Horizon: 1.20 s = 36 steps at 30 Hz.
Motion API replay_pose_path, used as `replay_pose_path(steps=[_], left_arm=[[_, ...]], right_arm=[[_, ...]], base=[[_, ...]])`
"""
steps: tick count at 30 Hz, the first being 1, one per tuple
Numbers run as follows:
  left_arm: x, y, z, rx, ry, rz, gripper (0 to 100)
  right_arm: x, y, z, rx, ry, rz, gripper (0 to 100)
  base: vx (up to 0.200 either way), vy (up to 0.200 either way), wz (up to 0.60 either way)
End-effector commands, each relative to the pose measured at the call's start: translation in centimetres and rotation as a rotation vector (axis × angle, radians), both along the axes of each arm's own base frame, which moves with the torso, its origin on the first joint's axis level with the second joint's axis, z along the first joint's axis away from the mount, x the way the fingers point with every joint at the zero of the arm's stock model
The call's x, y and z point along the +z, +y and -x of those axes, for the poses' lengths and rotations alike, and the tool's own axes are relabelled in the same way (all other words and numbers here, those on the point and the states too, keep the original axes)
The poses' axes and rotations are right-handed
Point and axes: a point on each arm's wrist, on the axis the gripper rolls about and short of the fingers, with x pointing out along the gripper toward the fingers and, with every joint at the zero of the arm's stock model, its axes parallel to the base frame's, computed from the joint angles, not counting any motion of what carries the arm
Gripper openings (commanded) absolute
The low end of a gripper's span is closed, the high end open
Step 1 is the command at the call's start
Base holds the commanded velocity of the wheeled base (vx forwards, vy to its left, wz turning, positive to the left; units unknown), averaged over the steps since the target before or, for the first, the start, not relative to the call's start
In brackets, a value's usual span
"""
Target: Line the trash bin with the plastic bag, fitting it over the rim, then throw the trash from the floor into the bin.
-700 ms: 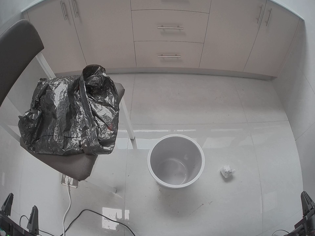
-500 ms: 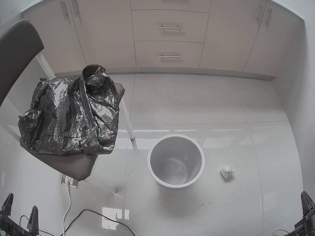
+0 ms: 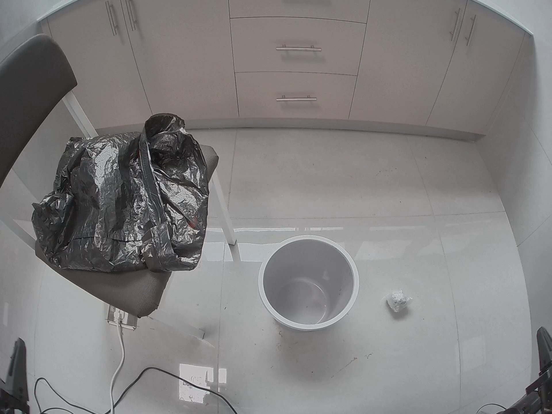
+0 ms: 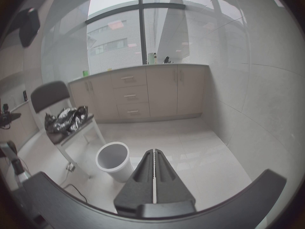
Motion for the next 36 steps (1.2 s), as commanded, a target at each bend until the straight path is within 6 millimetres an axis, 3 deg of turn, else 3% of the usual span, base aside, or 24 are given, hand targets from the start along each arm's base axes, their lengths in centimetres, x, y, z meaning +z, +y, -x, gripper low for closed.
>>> replay_pose_path(steps=[1,2,4,5,6,8,13,15,16,20,22,27,36], left_arm=[[4.0,0.1,-0.4,-0.059,0.062,0.049,100],[4.6,0.0,-0.9,-0.073,0.084,0.047,100],[5.7,-0.1,-2.2,-0.079,0.134,0.042,100],[5.8,-0.1,-2.3,-0.079,0.137,0.041,100],[7.1,-0.2,-3.9,-0.078,0.194,0.034,100],[8.9,-0.4,-6.5,-0.079,0.26,0.032,100],[11.4,-1.5,-13.2,-0.139,0.369,0.015,100],[11.5,-2.5,-16.0,-0.145,0.411,-0.001,100],[11.4,-3.2,-17.7,-0.135,0.432,-0.016,100],[9.9,-7.8,-24.2,-0.091,0.45,-0.079,100],[8.7,-9.7,-26.3,-0.064,0.441,-0.096,100],[6.3,-12.4,-28.4,-0.05,0.457,-0.136,100],[5.5,-14.0,-30.0,-0.065,0.458,-0.143,100]], right_arm=[[16.8,-0.1,0.9,0.046,-0.212,-0.236,0],[18.4,-0.1,-0.5,0.051,-0.148,-0.162,0],[18.7,0.0,-3.2,0.051,-0.078,-0.129,0],[18.7,0.0,-3.4,0.05,-0.073,-0.129,0],[18.9,0.2,-6.1,0.069,-0.041,-0.156,0],[19.1,0.7,-9.4,0.109,-0.036,-0.232,0],[18.6,2.2,-15.4,0.174,0.0,-0.324,0],[18.4,2.5,-16.0,0.182,0.014,-0.325,0],[17.7,3.4,-18.3,0.19,0.04,-0.339,0],[14.7,5.0,-22.1,0.167,0.076,-0.339,0],[13.1,5.3,-23.6,0.149,0.086,-0.331,0],[12.0,5.3,-24.0,0.096,0.049,-0.335,0],[12.6,5.0,-22.6,0.101,0.02,-0.341,0]], base=[[0.0,0.0,0.0],[0.0,0.0,0.0],[0.0,0.0,0.0],[0.0,0.0,0.0],[0.0,0.0,0.0],[0.0,0.0,0.0],[0.0,0.0,0.0],[0.0,0.0,0.0],[0.0,0.0,0.0],[0.0,0.0,0.0],[0.0,0.0,0.0],[0.0,0.0,0.0],[0.0,0.0,0.0]])
